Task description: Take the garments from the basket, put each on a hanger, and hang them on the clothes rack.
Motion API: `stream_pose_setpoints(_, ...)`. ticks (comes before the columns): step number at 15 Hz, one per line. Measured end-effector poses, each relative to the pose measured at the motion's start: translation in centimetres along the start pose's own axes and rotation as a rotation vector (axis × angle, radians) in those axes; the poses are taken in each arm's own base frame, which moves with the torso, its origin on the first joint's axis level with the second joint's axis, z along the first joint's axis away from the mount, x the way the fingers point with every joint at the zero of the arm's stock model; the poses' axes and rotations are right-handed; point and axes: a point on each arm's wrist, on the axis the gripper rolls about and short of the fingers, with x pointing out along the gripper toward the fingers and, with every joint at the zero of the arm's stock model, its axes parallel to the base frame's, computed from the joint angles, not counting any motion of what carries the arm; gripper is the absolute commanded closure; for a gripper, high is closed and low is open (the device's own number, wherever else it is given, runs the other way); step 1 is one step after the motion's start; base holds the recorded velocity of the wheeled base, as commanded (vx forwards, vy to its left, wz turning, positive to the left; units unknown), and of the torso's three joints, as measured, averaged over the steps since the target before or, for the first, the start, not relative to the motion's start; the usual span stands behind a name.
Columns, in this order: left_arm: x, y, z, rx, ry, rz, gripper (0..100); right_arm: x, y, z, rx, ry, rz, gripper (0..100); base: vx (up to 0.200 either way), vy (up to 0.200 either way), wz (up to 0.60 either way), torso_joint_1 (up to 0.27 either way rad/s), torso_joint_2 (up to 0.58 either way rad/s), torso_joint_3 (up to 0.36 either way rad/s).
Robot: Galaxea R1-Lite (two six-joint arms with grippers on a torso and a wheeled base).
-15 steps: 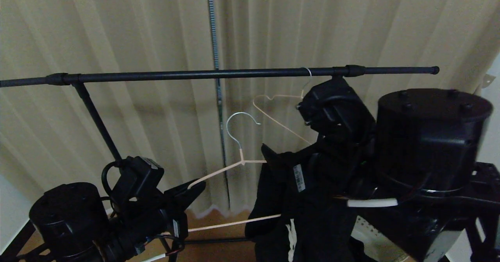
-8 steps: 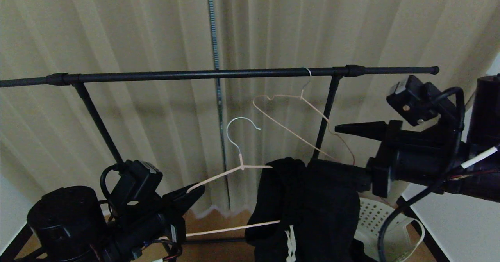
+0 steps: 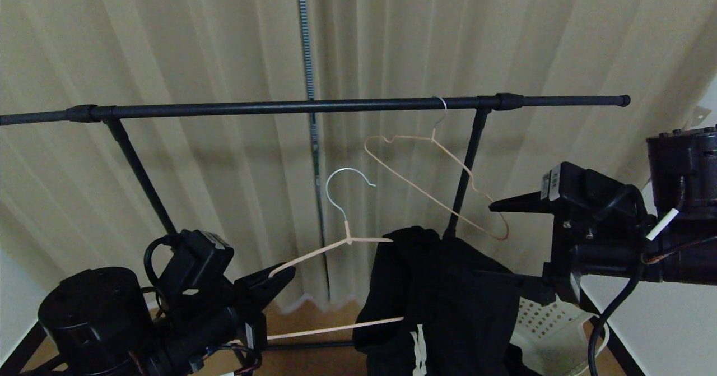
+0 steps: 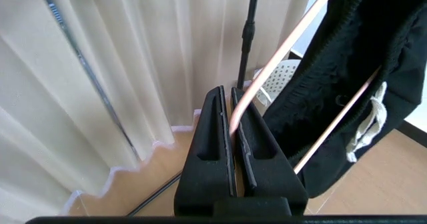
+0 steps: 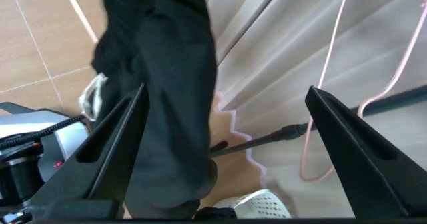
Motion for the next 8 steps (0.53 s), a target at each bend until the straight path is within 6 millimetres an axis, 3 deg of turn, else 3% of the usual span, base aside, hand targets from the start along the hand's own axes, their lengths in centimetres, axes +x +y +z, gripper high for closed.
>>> stream_pose_setpoints(8, -0.2, -0.1, 0.1, 0.004, -0.023, -0.026, 100, 4.1, -1.2, 1.3, -0.012, 0.007, 0.050, 0, 0.000, 0.000, 0.00, 0.000, 0.00, 0.000)
